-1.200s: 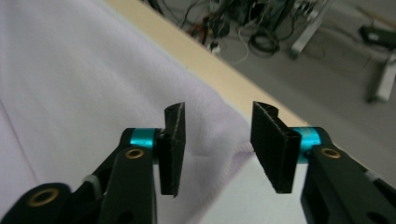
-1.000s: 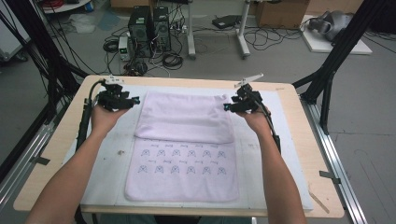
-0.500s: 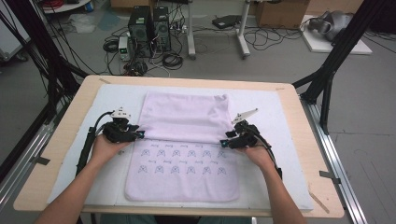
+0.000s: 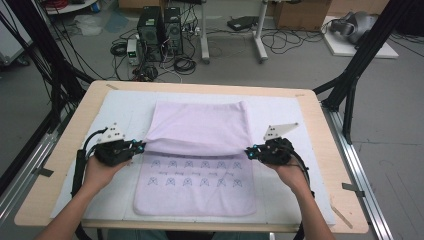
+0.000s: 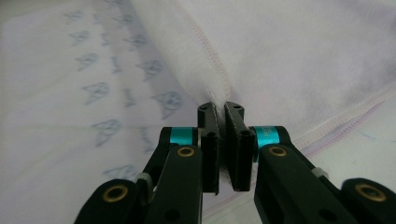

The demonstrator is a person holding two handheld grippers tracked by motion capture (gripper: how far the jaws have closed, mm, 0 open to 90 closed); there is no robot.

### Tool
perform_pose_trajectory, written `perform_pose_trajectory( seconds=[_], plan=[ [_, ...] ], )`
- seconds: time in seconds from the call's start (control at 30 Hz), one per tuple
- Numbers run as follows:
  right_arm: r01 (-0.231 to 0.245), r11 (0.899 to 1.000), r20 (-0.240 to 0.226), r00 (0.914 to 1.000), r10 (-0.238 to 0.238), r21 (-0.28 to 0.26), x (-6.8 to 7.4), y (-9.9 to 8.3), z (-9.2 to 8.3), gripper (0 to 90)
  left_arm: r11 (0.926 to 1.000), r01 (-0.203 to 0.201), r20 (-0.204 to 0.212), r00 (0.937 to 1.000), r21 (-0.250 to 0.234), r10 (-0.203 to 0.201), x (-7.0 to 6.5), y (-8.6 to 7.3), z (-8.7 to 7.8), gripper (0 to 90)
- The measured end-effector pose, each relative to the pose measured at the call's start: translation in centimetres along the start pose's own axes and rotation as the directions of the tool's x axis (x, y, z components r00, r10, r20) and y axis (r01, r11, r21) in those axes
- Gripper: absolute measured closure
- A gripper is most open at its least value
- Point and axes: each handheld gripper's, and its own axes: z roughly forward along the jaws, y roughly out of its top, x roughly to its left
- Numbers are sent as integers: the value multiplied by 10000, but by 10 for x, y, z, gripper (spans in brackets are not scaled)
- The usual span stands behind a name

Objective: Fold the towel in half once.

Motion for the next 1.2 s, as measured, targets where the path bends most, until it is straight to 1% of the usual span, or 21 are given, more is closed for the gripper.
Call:
perform_pose_trajectory(
  seconds=[0.07, 0.1, 0.17, 0.23, 0.27, 0.33, 0.4, 0.5, 0.57, 0.63, 0.67, 0.7, 0.73, 0.77, 0.9, 0.93, 1.0, 1.03, 1.07, 1.13, 1.2],
  plan=[
    [91, 9999, -293, 9995, -94, -107, 11, -5, -7, 851, 9999, -147, 114, 9998, -32, 148, -9, -11, -9, 849],
    [136, 9999, -542, 9984, -131, 82, 16, -9, -8, 837, 9998, -216, 164, 9996, 32, 216, -14, -16, -12, 847],
    [70, 9994, -1079, 9942, -33, 336, 25, -21, -5, 743, 9983, -532, 273, 9982, 223, 526, -22, -26, -17, 797],
    [-7, 9990, -1048, 9945, 54, 451, 31, -31, -1, 657, 9978, -345, 384, 9987, 573, 323, -25, -33, -16, 578],
    [-111, 9994, -1083, 9940, 145, 323, 33, -36, 1, 636, 9975, -310, 503, 9983, 632, 279, -25, -34, -16, 524],
    [-168, 9994, -878, 9960, 194, 309, 36, -39, 5, 589, 9982, -191, 591, 9981, 563, 158, -25, -34, -13, 501],
    [-24, 9991, -815, 9967, 58, 412, 38, -41, 11, 558, 9988, -71, 695, 9976, 475, 38, -23, -33, -9, 472],
    [255, 9971, -519, 9984, -218, 720, 40, -42, 19, 540, 9980, 18, 839, 9964, 627, -71, -21, -33, 0, 433],
    [221, 9963, -612, 9980, -170, 831, 39, -42, 23, 541, 9961, -83, 1048, 9945, 874, -9, -22, -33, 6, 441],
    [259, 9945, -626, 9978, -196, 1012, 38, -43, 28, 569, 9942, -289, 1165, 9930, 1033, 167, -24, -34, 9, 574],
    [268, 9936, -694, 9974, -193, 1100, 38, -44, 30, 612, 9932, -394, 1279, 9915, 1093, 253, -24, -34, 10, 645],
    [304, 9932, -694, 9973, -227, 1126, 38, -44, 31, 683, 9929, -527, 1317, 9906, 1070, 383, -25, -35, 10, 762],
    [313, 9932, -729, 9971, -232, 1119, 38, -44, 30, 776, 9929, -619, 1174, 9918, 1020, 498, -26, -35, 9, 840],
    [314, 9937, -876, 9959, -219, 1079, 37, -44, 29, 830, 9939, -555, 1187, 9919, 954, 440, -25, -35, 7, 848],
    [382, 9962, -1274, 9914, -280, 782, 43, -43, 23, 859, 9972, -443, 1175, 9924, 601, 370, -25, -38, -7, 854],
    [384, 9967, -1301, 9911, -288, 722, 45, -42, 21, 860, 9969, -538, 1177, 9919, 579, 467, -27, -40, -10, 855],
    [445, 9974, -1454, 9887, -359, 562, 51, -43, 15, 857, 9968, -582, 1366, 9893, 548, 502, -30, -43, -17, 853],
    [448, 9978, -1497, 9880, -371, 484, 52, -43, 13, 851, 9962, -651, 1616, 9853, 586, 548, -33, -45, -22, 849],
    [398, 9984, -1685, 9852, -325, 405, 54, -44, 9, 813, 9959, -655, 1719, 9836, 618, 540, -35, -46, -24, 821],
    [183, 9996, -1557, 9877, -149, 208, 53, -45, 3, 749, 9972, -483, 2039, 9783, 578, 356, -36, -46, -28, 703],
    [-27, 10000, -1393, 9902, 20, -50, 51, -44, -2, 690, 9985, -366, 2080, 9778, 405, 274, -36, -42, -31, 596]
  ],
)
